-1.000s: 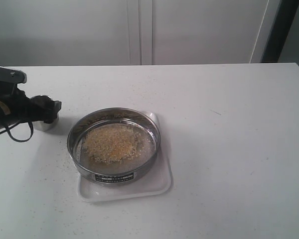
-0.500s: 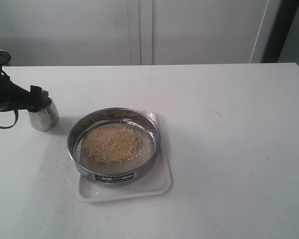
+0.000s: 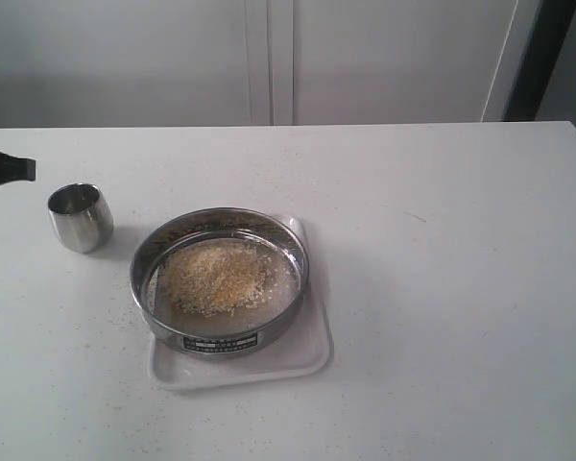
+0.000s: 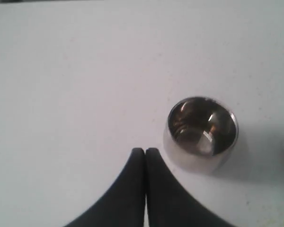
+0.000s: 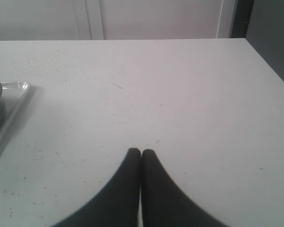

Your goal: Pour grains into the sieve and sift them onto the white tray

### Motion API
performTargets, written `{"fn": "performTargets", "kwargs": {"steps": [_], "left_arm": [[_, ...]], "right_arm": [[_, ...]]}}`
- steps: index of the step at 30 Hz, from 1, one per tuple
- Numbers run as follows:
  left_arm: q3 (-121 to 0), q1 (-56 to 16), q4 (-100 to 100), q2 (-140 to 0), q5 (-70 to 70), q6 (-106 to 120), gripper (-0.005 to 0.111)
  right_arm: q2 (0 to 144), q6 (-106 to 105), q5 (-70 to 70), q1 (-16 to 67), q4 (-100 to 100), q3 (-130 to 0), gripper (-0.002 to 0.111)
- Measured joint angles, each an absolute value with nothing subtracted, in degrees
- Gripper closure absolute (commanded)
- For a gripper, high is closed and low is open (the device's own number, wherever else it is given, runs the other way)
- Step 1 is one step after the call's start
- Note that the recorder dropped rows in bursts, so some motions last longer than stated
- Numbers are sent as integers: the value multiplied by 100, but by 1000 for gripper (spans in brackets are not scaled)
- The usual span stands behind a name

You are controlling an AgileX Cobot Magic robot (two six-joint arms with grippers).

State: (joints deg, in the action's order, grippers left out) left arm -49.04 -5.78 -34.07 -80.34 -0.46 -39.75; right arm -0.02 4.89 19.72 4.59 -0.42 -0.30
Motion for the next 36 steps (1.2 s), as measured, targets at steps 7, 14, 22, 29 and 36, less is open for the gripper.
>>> {"fn": "performTargets", "kwargs": {"steps": [7,14,22,29,36], "left_arm": [[-4904,-945,-3151,-7283,1790,-3636,107],[-4904,-1005,-1745,-7135,3289,-1894,107],[-4904,-1005,-1068,-7131,3759,-914,107],[-4904,-1005,-1032,-7122,3758,-914,107],[-4904,-1005,-1032,-7122,3761,-914,107]], "right_arm": [[-2,489,1972,459,-42,-30,108],[-2,489,1972,459,-42,-30,108],[-2,489,1972,459,-42,-30,108],[-2,489,1972,459,-42,-30,108],[-2,489,1972,459,-42,-30,108]]}}
